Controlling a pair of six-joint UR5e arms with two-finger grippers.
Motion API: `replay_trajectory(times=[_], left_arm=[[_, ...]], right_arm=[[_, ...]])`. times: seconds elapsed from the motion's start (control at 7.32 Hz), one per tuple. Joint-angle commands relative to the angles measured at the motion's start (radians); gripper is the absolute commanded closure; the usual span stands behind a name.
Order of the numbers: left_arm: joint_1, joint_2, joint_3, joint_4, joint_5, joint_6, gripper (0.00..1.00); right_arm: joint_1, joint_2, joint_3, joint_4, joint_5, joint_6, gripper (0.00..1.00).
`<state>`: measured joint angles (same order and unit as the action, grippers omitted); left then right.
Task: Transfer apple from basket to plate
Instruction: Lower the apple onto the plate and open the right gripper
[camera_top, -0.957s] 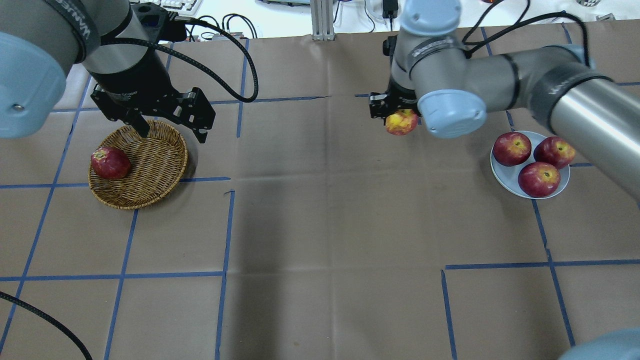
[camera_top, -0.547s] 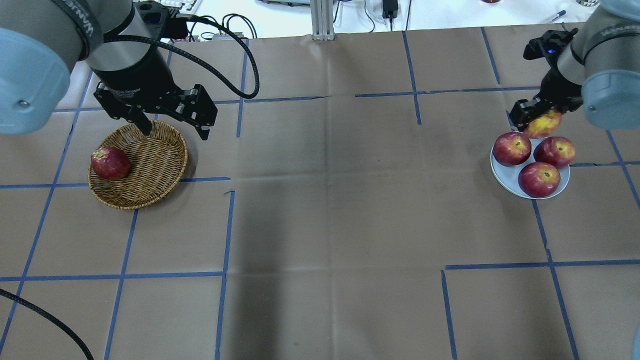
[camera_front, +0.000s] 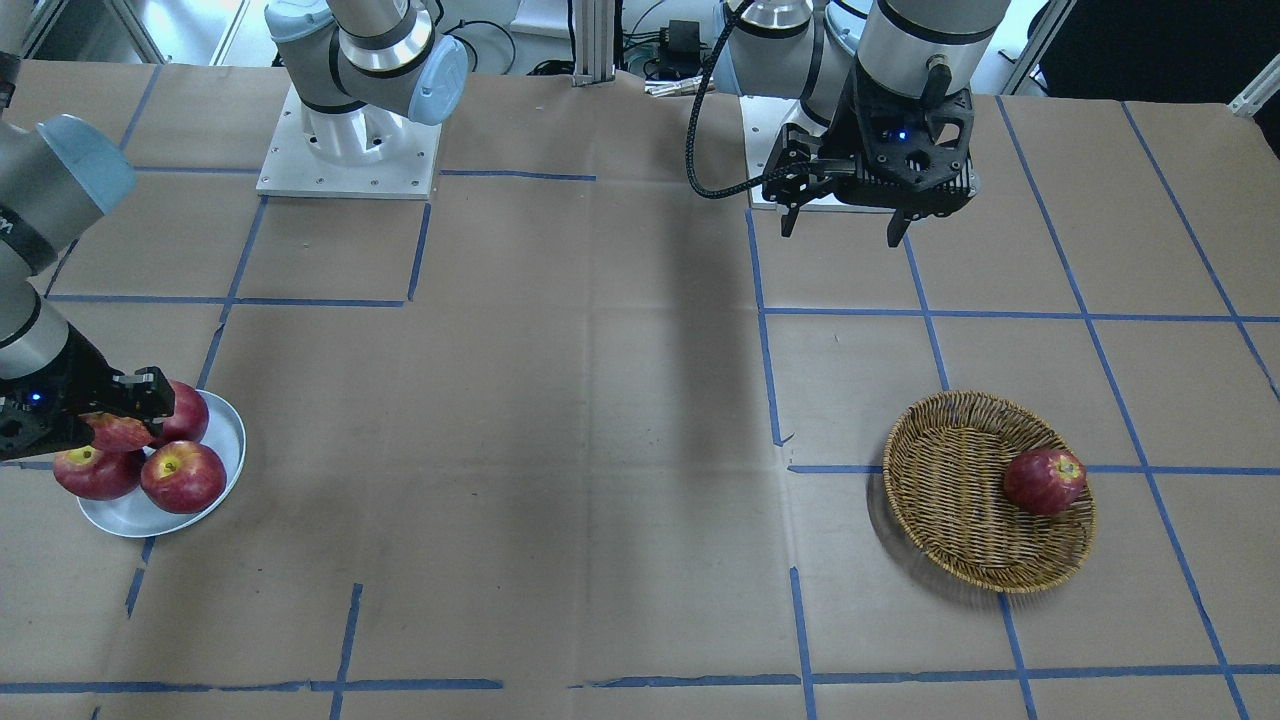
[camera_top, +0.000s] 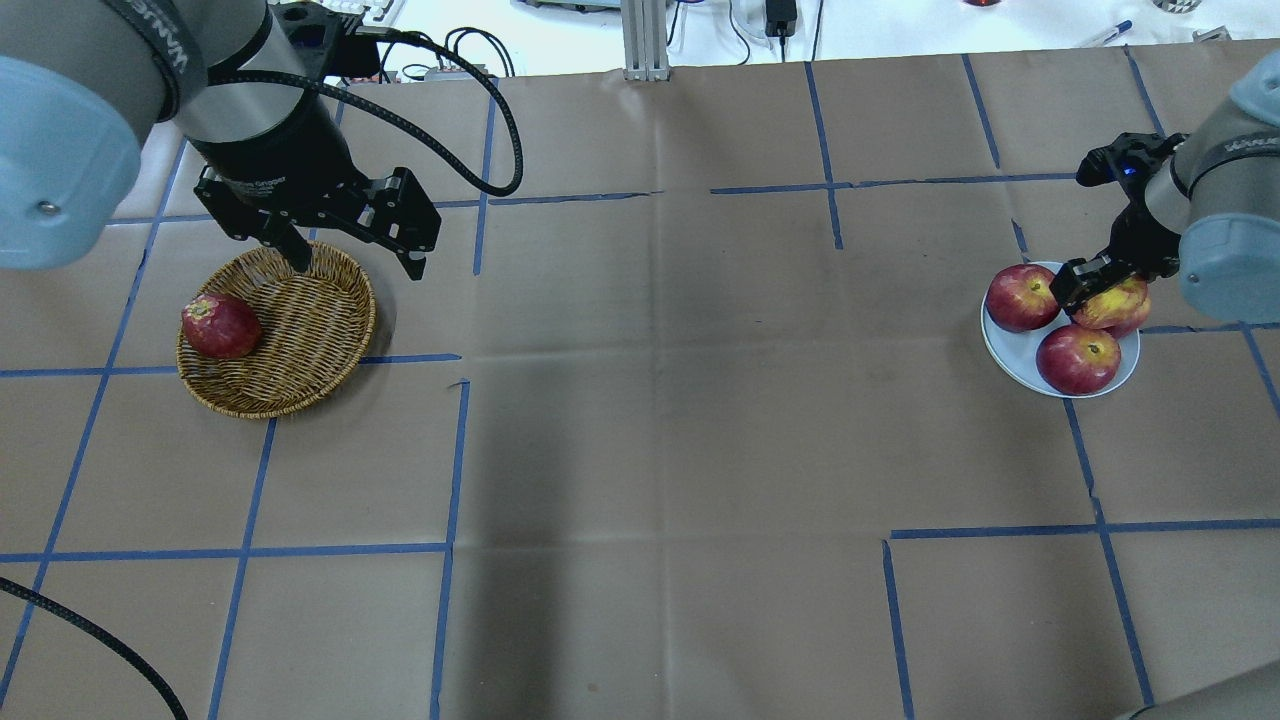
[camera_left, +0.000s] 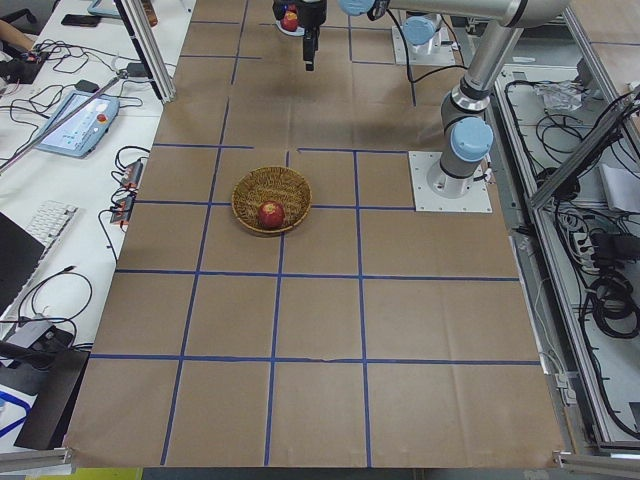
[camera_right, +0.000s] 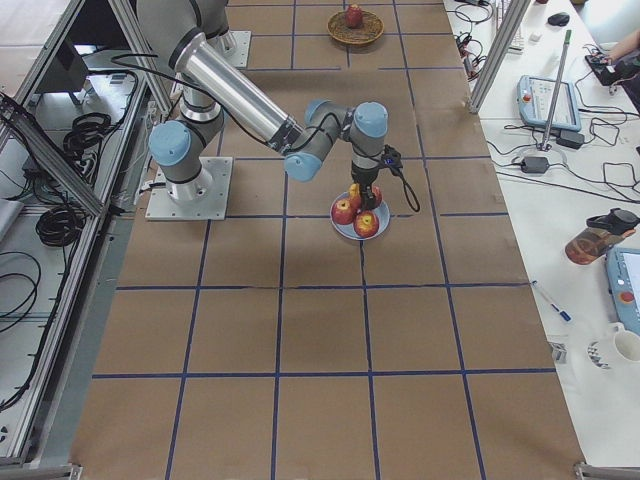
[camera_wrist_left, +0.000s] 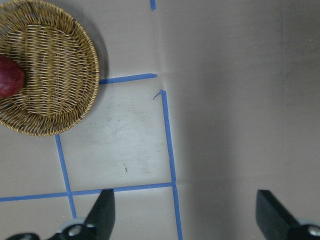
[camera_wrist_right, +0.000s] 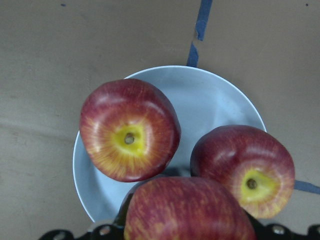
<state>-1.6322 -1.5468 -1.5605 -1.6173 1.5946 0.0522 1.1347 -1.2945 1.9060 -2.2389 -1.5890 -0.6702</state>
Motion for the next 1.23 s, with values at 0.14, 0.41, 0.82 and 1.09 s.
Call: replay_trajectory(times=[0.14, 0.41, 0.82, 1.09], left_arm=[[0.002, 0.001, 0.003, 0.001, 0.001, 0.000, 0.01], [0.002, -0.004, 0.000, 0.001, 0.001, 0.000, 0.01], [0.002, -0.006, 0.000, 0.002, 0.001, 0.000, 0.01], [0.002, -0.006, -0.001, 0.001, -0.001, 0.000, 0.01]], right_arm=[[-0.001, 0.010, -0.002, -0.053, 0.003, 0.003, 0.46], [-0.001, 0.015, 0.005, -0.053, 0.006, 0.003, 0.14], [0.000, -0.005, -0.007, -0.050, 0.012, 0.008, 0.00], [0.010, -0.035, -0.063, -0.013, 0.047, 0.014, 0.00]])
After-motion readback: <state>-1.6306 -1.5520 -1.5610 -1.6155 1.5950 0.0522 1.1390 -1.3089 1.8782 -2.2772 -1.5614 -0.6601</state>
